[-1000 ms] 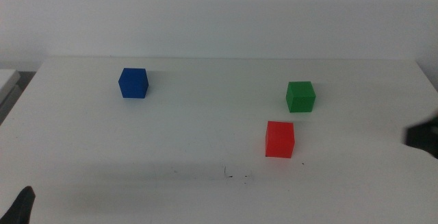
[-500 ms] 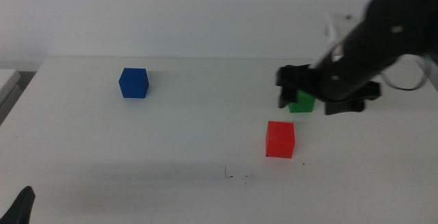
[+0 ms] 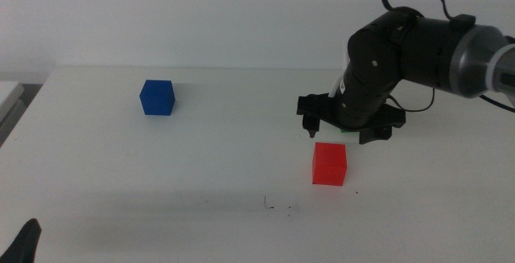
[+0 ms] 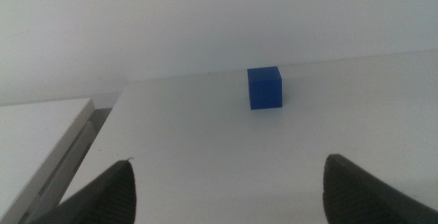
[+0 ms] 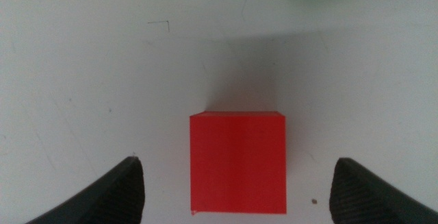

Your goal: Stack red cubes first, then green, then blue cubes in a specific spot.

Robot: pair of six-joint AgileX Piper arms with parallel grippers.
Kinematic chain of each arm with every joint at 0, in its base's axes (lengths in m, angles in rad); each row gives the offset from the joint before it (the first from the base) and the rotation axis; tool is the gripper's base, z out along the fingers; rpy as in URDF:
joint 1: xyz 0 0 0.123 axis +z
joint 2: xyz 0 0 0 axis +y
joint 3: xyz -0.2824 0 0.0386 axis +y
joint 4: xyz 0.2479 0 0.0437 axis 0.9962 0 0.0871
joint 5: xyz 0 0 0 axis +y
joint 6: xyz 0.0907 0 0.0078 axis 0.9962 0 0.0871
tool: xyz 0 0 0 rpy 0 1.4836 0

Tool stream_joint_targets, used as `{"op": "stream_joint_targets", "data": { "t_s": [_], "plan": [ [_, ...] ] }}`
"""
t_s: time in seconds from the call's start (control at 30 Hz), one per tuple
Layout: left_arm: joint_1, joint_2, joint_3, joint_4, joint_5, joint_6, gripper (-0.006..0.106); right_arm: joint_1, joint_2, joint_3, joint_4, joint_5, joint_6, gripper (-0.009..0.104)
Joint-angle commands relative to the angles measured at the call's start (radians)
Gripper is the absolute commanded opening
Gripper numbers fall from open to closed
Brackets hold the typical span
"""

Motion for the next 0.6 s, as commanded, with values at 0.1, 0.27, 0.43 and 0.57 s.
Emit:
{"op": "stream_joint_targets", "data": {
  "t_s": [0.1,0.27,0.43,0.57],
  "plan": [
    [-0.002,-0.004,0.001,0.0,-0.013,-0.003,0.094,0.005,0.029,-0.013,-0.035,0.006,0.004,0.093],
    [-0.002,-0.004,0.001,0.0,-0.013,-0.006,0.094,0.005,0.068,-0.013,-0.038,0.006,0.004,0.093],
    [-0.002,-0.004,0.001,0.0,-0.013,-0.006,0.094,0.005,0.103,-0.013,-0.044,-0.033,0.004,0.093],
    [-0.002,-0.004,0.001,0.0,-0.013,-0.002,0.094,0.005,0.139,-0.013,-0.044,-0.048,0.004,0.092]
  ]
}}
